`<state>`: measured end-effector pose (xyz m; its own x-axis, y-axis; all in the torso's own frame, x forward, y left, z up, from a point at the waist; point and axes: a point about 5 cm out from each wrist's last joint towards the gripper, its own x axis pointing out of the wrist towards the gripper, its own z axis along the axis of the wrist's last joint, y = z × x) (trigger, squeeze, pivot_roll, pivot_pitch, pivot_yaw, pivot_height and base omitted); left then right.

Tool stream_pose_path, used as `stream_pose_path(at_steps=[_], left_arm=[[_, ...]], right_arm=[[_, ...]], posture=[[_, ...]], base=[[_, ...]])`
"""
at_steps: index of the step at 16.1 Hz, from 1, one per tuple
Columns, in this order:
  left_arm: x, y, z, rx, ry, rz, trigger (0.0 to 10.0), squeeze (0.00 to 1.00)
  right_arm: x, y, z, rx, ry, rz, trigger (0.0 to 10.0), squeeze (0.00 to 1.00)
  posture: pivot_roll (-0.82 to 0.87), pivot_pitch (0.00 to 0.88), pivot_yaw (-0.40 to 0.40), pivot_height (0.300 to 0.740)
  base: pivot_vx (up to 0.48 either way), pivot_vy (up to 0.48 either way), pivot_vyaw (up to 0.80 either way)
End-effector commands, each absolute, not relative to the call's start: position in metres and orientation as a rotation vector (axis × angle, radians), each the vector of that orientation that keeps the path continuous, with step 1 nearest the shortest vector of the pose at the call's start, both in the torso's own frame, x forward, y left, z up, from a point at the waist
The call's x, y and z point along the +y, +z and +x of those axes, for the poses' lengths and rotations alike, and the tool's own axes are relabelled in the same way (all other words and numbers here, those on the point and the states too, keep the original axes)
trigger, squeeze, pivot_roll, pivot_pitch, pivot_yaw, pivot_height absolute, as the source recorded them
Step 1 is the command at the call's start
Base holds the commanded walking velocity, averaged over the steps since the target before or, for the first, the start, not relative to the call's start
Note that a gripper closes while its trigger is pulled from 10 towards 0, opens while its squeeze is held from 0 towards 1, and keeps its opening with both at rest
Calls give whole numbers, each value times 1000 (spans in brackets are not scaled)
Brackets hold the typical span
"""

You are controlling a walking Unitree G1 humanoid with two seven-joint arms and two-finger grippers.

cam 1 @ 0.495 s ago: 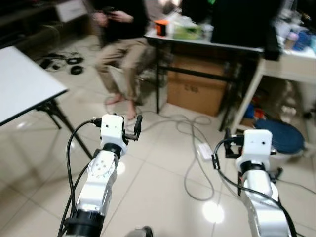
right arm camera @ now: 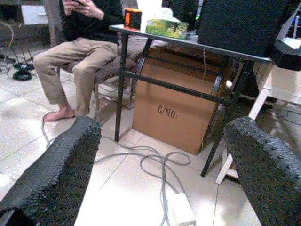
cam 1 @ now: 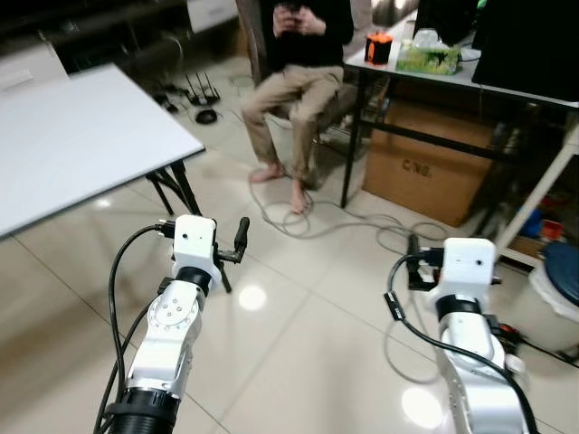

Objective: Picking trash to rubbish bin

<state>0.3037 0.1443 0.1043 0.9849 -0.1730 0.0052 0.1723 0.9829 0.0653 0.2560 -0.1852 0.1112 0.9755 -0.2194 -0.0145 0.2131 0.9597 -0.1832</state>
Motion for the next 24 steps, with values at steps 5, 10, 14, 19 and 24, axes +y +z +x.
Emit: stream_pose_path(at_steps=[5,10,14,19,24], left_arm=[[144,102,303,10,-176,84,10000,0],[145,101,303,17,-171,82,10000,0],[145,100,303,21,-166,73,10000,0],[146,98,305,33,-145,77,10000,0],[143,99,310,29,-132,81,10000,0]], right_arm=[[-185,109,256,45,-218,-174,10000,0],[-183,108,256,50,-202,-180,10000,0],[-182,107,256,55,-191,-180,10000,0],[-182,105,258,63,-183,-159,10000,0],[-182,108,264,50,-163,-147,10000,0]], posture=[[-77,72,73,740],[-76,72,72,740],[-73,69,71,740],[-73,66,67,740],[-78,57,47,740]], base=[[343,0,736],[0,0,800],[0,0,800],[0,0,615],[0,0,0]])
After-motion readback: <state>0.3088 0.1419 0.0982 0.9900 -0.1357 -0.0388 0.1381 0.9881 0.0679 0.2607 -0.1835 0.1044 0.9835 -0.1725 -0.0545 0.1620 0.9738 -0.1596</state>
